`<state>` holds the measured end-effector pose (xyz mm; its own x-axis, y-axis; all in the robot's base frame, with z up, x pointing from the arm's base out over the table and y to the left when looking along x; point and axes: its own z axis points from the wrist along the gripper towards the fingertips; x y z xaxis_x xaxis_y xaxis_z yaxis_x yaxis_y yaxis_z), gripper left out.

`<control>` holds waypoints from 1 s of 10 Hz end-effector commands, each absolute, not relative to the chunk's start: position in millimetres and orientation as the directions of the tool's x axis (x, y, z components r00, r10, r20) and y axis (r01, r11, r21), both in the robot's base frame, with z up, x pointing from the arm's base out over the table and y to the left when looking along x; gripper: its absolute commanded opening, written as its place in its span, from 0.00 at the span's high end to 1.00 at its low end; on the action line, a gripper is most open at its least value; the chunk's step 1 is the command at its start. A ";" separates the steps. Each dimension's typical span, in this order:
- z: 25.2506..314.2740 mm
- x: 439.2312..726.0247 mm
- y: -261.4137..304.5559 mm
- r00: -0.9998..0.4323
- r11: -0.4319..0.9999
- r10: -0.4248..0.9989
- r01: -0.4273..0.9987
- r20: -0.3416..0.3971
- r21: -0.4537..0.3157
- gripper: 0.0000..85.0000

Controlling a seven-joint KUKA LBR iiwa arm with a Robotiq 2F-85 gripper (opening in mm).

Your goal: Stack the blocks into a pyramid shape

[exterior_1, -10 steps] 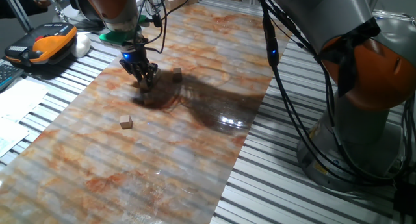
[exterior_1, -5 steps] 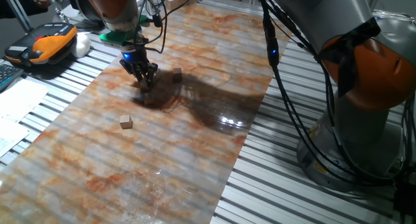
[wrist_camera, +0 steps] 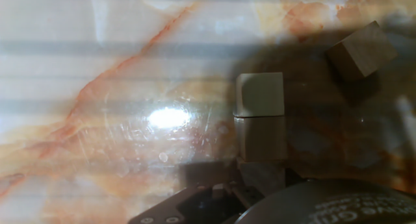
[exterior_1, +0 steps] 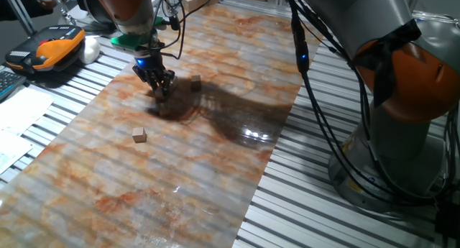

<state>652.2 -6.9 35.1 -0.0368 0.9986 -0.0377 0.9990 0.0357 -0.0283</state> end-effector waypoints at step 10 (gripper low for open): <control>33.4 651.7 -5.4 -0.033 0.032 0.999 0.999 -0.035 -0.027 0.60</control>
<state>651.4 -5.1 33.1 -0.0330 0.9988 -0.0349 0.9991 0.0320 -0.0281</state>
